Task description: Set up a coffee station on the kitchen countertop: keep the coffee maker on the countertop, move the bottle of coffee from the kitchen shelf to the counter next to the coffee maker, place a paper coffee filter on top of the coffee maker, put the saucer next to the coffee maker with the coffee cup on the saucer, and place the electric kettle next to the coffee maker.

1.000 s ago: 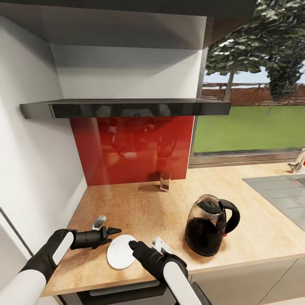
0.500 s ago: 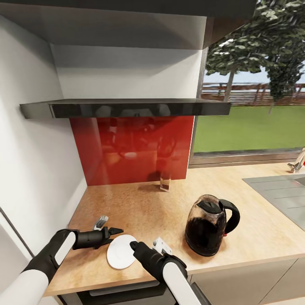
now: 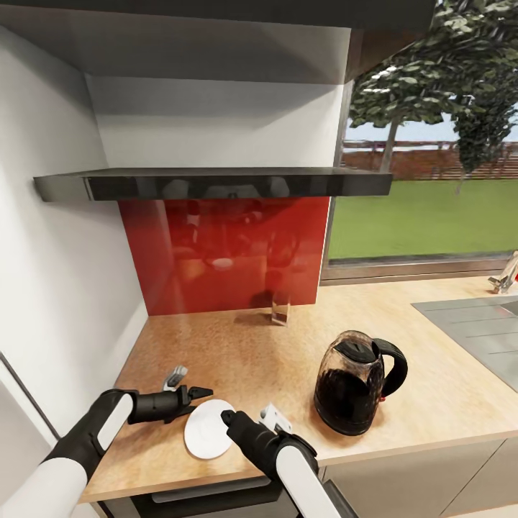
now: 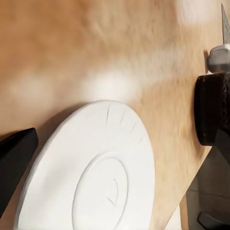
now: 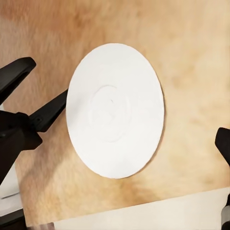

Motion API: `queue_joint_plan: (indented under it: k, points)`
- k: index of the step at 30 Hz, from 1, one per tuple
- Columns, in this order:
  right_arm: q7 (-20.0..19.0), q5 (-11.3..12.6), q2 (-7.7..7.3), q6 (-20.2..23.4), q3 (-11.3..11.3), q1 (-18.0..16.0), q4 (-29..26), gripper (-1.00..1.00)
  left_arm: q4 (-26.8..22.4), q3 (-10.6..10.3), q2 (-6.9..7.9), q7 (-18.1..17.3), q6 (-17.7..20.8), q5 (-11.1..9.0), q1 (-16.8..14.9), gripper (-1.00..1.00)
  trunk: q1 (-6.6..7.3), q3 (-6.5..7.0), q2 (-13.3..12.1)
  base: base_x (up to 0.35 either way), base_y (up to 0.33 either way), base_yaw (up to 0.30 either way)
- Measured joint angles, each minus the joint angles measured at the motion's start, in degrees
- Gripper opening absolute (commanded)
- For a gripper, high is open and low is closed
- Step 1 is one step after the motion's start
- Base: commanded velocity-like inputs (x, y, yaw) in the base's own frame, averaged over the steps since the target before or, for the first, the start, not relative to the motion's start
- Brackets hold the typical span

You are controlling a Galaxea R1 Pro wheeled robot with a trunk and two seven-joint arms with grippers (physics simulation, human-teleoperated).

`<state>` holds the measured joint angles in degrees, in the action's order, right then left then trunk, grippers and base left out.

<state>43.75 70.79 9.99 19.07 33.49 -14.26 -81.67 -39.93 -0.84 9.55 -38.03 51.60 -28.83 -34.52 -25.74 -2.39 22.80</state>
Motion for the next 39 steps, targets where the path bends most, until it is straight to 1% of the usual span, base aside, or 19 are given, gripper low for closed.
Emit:
queue_joint_plan:
  k: [12,15,20,30,39]
  points:
    - [0.0,0.0,0.0,0.1,0.1,0.0,0.9,1.0,-0.1,0.0,-0.22,-0.1,1.0,-0.6,0.3,1.0,0.0,0.0,0.0,0.0,0.0,0.0]
    - [0.0,0.0,0.0,0.1,1.5,0.0,1.1,1.0,-0.2,0.0,-0.24,0.0,1.5,-0.6,0.9,1.0,0.0,0.0,0.0,0.0,0.0,0.0]
    - [0.0,0.0,0.0,0.1,2.7,0.0,2.0,1.0,-0.3,0.0,-0.27,0.1,1.6,-0.4,1.2,1.0,0.0,0.0,0.0,0.0,0.0,0.0]
    - [-0.1,0.1,0.0,0.1,3.0,0.0,2.1,1.0,-0.3,-0.7,-0.25,0.0,1.7,-0.1,1.2,1.0,0.0,0.0,0.0,0.0,0.0,0.0]
    - [-0.1,1.2,0.0,0.2,3.0,0.1,2.2,1.0,-0.3,-0.8,-0.28,0.0,1.7,-0.1,1.2,1.0,0.0,0.0,0.0,0.0,0.0,0.0]
